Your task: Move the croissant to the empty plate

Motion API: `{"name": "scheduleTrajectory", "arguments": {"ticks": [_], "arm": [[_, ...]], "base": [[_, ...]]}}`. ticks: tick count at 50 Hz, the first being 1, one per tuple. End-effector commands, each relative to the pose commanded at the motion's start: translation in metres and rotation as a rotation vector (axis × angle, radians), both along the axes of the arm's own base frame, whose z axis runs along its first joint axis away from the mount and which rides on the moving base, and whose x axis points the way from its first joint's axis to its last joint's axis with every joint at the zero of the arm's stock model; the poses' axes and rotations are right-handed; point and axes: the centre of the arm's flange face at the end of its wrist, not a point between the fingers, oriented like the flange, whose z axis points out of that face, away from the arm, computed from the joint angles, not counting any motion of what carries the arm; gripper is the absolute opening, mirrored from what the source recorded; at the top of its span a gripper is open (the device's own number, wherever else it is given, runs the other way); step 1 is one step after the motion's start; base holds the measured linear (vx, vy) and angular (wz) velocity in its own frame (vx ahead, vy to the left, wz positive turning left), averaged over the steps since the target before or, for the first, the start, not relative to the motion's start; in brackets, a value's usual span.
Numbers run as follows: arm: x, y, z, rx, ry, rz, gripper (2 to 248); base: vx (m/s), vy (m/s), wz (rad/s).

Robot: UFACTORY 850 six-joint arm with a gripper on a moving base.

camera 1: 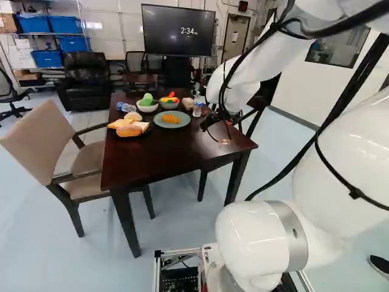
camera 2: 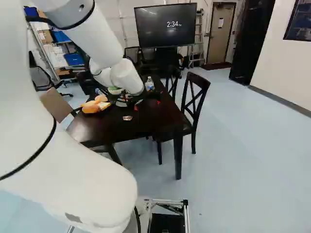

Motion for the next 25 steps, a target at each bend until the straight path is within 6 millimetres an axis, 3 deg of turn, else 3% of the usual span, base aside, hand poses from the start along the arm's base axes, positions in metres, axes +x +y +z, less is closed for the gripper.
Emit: {"name": "scheduleTrajectory", "arguments": {"ticks": [25], "arm": [[-0.03,0.008,-0.035,0.057,-0.162,-0.049,247]], "base": [[0.0,0.0,0.0]]}}
